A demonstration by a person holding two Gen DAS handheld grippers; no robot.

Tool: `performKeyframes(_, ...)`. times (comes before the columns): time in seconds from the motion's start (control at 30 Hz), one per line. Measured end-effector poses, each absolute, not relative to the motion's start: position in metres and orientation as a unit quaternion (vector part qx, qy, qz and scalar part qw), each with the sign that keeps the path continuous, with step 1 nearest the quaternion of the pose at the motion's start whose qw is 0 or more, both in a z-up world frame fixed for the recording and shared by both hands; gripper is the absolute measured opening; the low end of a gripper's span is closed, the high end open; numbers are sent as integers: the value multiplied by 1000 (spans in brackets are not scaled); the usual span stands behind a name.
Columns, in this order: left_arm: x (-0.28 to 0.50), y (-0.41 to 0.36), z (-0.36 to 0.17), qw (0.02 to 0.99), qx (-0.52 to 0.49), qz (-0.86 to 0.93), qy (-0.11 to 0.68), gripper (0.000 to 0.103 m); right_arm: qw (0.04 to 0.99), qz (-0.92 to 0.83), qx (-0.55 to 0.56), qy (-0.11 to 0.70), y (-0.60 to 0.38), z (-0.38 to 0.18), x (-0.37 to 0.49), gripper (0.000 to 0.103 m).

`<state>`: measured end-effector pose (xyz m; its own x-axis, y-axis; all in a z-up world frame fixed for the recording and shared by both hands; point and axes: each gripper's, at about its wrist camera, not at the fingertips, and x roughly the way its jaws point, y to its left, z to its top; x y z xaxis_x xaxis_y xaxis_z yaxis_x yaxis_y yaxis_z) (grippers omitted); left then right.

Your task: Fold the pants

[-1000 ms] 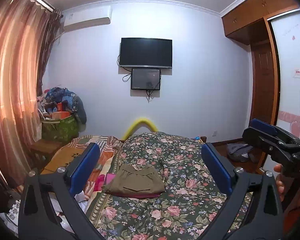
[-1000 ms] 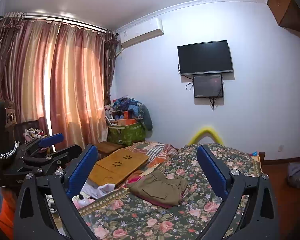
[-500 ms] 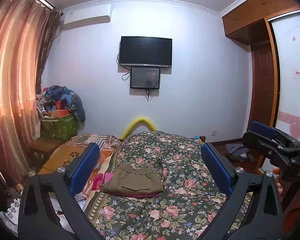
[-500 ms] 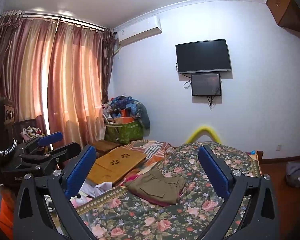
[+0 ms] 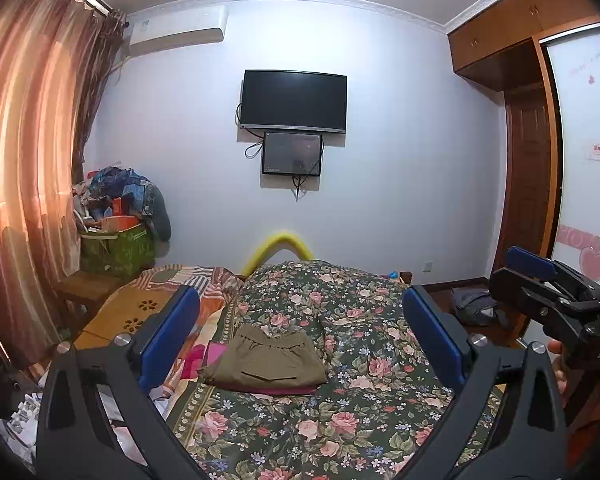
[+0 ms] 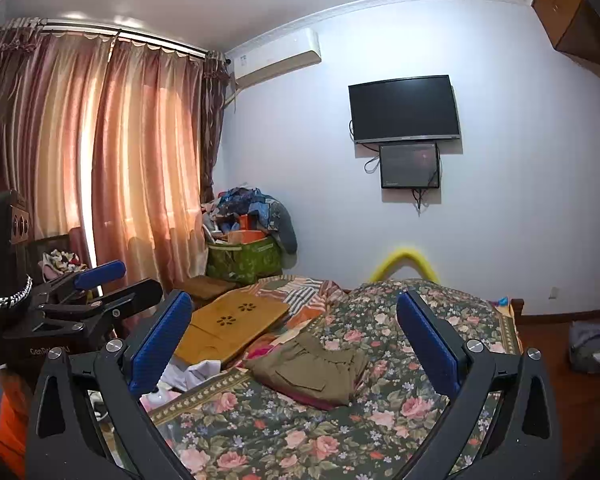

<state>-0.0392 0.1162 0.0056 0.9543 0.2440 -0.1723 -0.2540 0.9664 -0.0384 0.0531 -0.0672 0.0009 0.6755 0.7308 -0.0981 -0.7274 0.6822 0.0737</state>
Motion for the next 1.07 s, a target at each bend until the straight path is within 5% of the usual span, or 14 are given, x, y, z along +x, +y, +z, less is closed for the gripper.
performKeyframes(1.07,-35,114,2,988,-41,114,95,103,915,397,20,64,-69,0,54,102)
